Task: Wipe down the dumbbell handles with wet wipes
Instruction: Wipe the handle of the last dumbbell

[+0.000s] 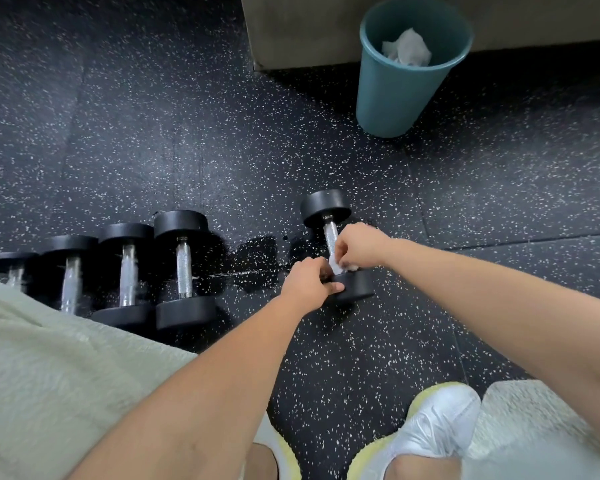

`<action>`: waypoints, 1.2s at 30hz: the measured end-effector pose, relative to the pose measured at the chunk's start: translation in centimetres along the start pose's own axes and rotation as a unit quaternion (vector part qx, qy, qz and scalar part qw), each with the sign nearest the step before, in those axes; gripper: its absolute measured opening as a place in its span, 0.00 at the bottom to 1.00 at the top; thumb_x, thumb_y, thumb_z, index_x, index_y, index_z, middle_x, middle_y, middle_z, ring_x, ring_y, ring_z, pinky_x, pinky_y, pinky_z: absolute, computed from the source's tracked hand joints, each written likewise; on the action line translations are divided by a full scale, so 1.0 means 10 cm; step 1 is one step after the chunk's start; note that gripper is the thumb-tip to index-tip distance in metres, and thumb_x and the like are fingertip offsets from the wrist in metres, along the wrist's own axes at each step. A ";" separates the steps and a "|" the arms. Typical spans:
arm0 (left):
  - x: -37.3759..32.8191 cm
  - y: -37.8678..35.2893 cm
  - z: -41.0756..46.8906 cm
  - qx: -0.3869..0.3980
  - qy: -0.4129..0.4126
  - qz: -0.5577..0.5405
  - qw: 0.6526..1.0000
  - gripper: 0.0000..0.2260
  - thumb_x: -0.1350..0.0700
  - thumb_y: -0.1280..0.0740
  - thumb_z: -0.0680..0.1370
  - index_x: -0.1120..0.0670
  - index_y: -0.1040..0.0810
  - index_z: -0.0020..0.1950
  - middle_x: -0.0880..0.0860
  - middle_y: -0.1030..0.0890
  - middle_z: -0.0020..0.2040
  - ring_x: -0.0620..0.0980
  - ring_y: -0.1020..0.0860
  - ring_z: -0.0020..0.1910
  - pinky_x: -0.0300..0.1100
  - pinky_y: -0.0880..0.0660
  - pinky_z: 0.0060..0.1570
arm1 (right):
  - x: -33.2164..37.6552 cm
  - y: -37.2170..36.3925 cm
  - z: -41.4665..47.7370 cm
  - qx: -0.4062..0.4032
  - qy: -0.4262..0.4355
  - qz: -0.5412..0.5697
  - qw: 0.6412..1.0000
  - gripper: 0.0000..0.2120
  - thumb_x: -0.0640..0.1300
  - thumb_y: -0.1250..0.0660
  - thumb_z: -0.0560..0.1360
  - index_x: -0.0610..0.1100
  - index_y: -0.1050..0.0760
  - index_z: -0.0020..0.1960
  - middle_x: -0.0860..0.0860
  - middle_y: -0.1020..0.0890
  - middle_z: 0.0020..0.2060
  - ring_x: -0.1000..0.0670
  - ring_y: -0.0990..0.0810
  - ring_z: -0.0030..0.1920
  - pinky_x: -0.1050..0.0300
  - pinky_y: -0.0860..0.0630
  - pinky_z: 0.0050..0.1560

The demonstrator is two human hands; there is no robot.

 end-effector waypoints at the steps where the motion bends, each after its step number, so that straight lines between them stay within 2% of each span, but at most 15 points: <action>1: -0.02 0.00 -0.02 -0.007 -0.008 -0.006 1.000 0.12 0.49 0.24 0.77 0.50 0.23 0.55 0.45 0.23 0.50 0.52 0.23 0.54 0.47 0.26 0.51 | 0.01 0.10 0.03 -0.031 0.002 0.021 0.999 0.06 0.42 0.28 0.71 0.51 0.14 0.42 0.57 0.14 0.38 0.56 0.18 0.40 0.56 0.19 0.47; 3: -0.03 0.01 -0.04 -0.005 -0.011 -0.012 1.000 0.11 0.50 0.24 0.77 0.49 0.23 0.55 0.44 0.23 0.49 0.51 0.22 0.51 0.47 0.26 0.50 | -0.01 0.32 0.11 -0.117 -0.018 0.068 0.991 0.06 0.43 0.29 0.73 0.51 0.15 0.42 0.57 0.15 0.40 0.58 0.20 0.38 0.54 0.19 0.47; 5: -0.03 0.03 -0.05 0.013 0.000 -0.007 1.000 0.11 0.47 0.25 0.77 0.48 0.23 0.53 0.42 0.23 0.46 0.50 0.22 0.49 0.46 0.26 0.48 | -0.01 0.35 0.16 -0.160 -0.049 0.072 0.983 0.07 0.42 0.30 0.73 0.52 0.15 0.43 0.56 0.16 0.44 0.53 0.18 0.42 0.54 0.19 0.47; 7: -0.06 0.08 -0.04 0.029 0.008 0.005 1.000 0.16 0.40 0.26 0.75 0.50 0.24 0.51 0.44 0.21 0.45 0.50 0.21 0.47 0.48 0.24 0.48 | 0.05 0.21 0.16 -0.145 -0.060 0.047 0.986 0.09 0.40 0.33 0.72 0.52 0.18 0.40 0.52 0.16 0.44 0.47 0.18 0.45 0.54 0.21 0.45; 9: -0.12 0.12 -0.03 0.038 0.013 0.027 0.999 0.21 0.34 0.29 0.75 0.51 0.26 0.46 0.47 0.20 0.43 0.48 0.23 0.42 0.47 0.27 0.41 | 0.10 0.07 0.12 -0.136 -0.058 0.024 0.989 0.11 0.38 0.35 0.70 0.52 0.21 0.35 0.53 0.20 0.39 0.44 0.18 0.42 0.55 0.24 0.41; 11: -0.15 0.12 -0.04 0.039 0.013 0.049 0.998 0.22 0.31 0.30 0.75 0.48 0.29 0.42 0.47 0.22 0.40 0.48 0.23 0.40 0.46 0.28 0.38 | 0.12 -0.02 0.07 -0.113 -0.034 -0.001 0.993 0.12 0.36 0.35 0.69 0.51 0.19 0.34 0.57 0.24 0.34 0.47 0.19 0.40 0.56 0.27 0.38; 13: -0.15 0.12 -0.04 0.037 0.011 0.076 0.996 0.21 0.30 0.30 0.74 0.47 0.29 0.44 0.46 0.22 0.42 0.50 0.21 0.43 0.47 0.26 0.41 | 0.15 -0.10 0.03 -0.061 0.007 -0.024 0.998 0.12 0.37 0.33 0.71 0.52 0.16 0.39 0.58 0.21 0.35 0.51 0.20 0.40 0.56 0.25 0.39; 15: -0.13 0.14 -0.04 0.034 0.015 0.101 0.994 0.22 0.31 0.30 0.74 0.47 0.29 0.48 0.47 0.22 0.45 0.51 0.22 0.46 0.47 0.26 0.42 | 0.18 -0.11 0.02 -0.034 0.034 -0.039 0.998 0.12 0.38 0.32 0.72 0.53 0.15 0.42 0.56 0.16 0.40 0.51 0.18 0.43 0.54 0.21 0.43; 16: -0.11 0.14 -0.04 0.034 0.018 0.106 0.994 0.22 0.31 0.30 0.74 0.48 0.29 0.49 0.46 0.23 0.45 0.50 0.22 0.46 0.47 0.28 0.41 | 0.19 -0.05 0.04 -0.054 0.036 -0.038 0.997 0.11 0.38 0.32 0.72 0.53 0.15 0.43 0.55 0.15 0.42 0.49 0.18 0.45 0.53 0.20 0.45; 19: -0.08 0.16 -0.08 0.030 0.029 0.091 0.995 0.20 0.34 0.28 0.75 0.46 0.32 0.44 0.46 0.24 0.44 0.48 0.24 0.42 0.46 0.31 0.38 | 0.18 0.25 0.16 -0.187 -0.006 0.009 0.982 0.09 0.40 0.33 0.75 0.51 0.16 0.48 0.52 0.18 0.51 0.46 0.19 0.48 0.49 0.21 0.51; 21: -0.04 0.15 -0.09 0.033 0.036 0.083 0.995 0.20 0.35 0.28 0.75 0.47 0.32 0.45 0.47 0.23 0.44 0.50 0.23 0.44 0.47 0.31 0.39 | 0.17 0.31 0.25 -0.238 -0.030 0.030 0.970 0.10 0.40 0.35 0.76 0.49 0.16 0.49 0.51 0.20 0.51 0.45 0.21 0.48 0.49 0.22 0.50; 25: 0.02 0.15 -0.08 0.039 0.046 0.081 0.995 0.21 0.35 0.28 0.75 0.50 0.28 0.51 0.48 0.22 0.47 0.51 0.23 0.46 0.47 0.30 0.41 | 0.17 0.05 0.25 -0.228 -0.048 0.026 0.972 0.09 0.38 0.36 0.74 0.47 0.19 0.45 0.49 0.21 0.47 0.42 0.20 0.45 0.48 0.23 0.45; 30: 0.08 0.18 -0.11 0.041 0.038 0.057 0.997 0.17 0.37 0.27 0.76 0.47 0.27 0.51 0.45 0.21 0.47 0.50 0.22 0.47 0.46 0.27 0.44 | 0.17 -0.09 0.09 -0.159 0.009 -0.016 0.987 0.11 0.41 0.36 0.76 0.50 0.16 0.51 0.50 0.18 0.49 0.43 0.19 0.47 0.50 0.21 0.48; 33: 0.06 0.17 -0.12 0.045 0.033 0.065 0.996 0.15 0.38 0.27 0.76 0.46 0.26 0.52 0.46 0.19 0.50 0.51 0.20 0.49 0.48 0.23 0.49 | 0.13 0.08 0.16 -0.210 -0.014 -0.008 0.977 0.10 0.42 0.36 0.77 0.49 0.16 0.50 0.49 0.18 0.49 0.43 0.19 0.46 0.48 0.21 0.48; 36: 0.02 0.18 -0.11 0.047 0.032 0.078 0.995 0.13 0.40 0.28 0.77 0.45 0.26 0.51 0.46 0.19 0.49 0.51 0.21 0.49 0.47 0.25 0.48 | 0.15 0.17 0.27 -0.260 -0.042 0.044 0.964 0.11 0.42 0.37 0.78 0.50 0.16 0.52 0.49 0.19 0.50 0.43 0.20 0.48 0.50 0.25 0.46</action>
Point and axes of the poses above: each hand's wrist, its own z-axis towards the middle knuckle, its own y-axis out of the back of the hand, x = y × z, the point moved 7 cm from there along z, towards the middle knuckle
